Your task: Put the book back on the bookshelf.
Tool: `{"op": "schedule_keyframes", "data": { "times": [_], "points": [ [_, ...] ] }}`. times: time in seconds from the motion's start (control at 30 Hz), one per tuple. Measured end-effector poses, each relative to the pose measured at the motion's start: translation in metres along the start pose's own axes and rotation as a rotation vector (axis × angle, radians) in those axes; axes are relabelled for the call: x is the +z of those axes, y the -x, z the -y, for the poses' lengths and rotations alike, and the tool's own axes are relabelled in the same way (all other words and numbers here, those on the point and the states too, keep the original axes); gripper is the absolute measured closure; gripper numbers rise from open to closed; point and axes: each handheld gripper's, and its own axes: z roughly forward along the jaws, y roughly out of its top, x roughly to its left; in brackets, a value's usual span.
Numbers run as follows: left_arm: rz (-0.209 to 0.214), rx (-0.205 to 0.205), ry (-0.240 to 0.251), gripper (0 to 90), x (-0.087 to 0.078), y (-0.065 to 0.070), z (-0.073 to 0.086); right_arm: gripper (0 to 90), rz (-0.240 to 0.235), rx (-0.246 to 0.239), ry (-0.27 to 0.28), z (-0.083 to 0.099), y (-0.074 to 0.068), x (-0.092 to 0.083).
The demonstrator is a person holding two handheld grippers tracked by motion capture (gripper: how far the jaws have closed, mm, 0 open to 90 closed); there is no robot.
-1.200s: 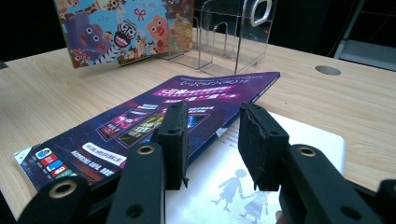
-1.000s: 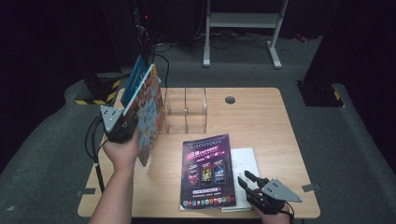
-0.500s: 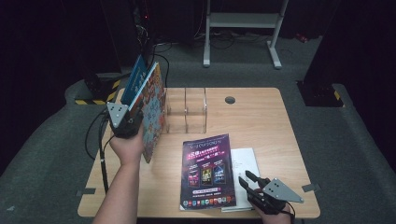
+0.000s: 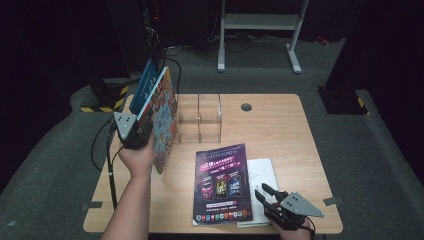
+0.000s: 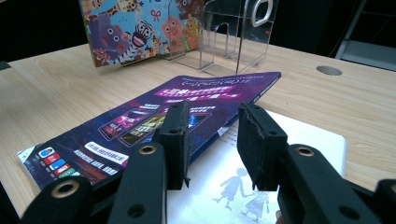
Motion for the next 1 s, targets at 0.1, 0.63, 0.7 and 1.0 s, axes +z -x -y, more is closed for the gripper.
{"op": "schedule_keyframes", "data": {
  "times": [0.1,0.63,0.7,1.0],
  "points": [
    [0.001,-0.008,0.0,81.2,-0.001,-0.001,0.001,63.4,0.0,0.001,0.0,0.0,0.0,0.0],
    [0.011,0.018,-0.047,79.6,-0.008,-0.005,0.008,61.9,-0.008,0.01,-0.008,0.001,-0.001,0.002],
    [0.017,0.016,-0.048,78.3,-0.008,-0.005,0.007,61.7,-0.008,0.01,-0.009,0.0,-0.001,0.002],
    [0.013,0.098,-0.056,62.9,-0.014,-0.001,0.008,60.5,-0.009,0.007,-0.01,0.0,-0.001,0.001]
  ]
}}
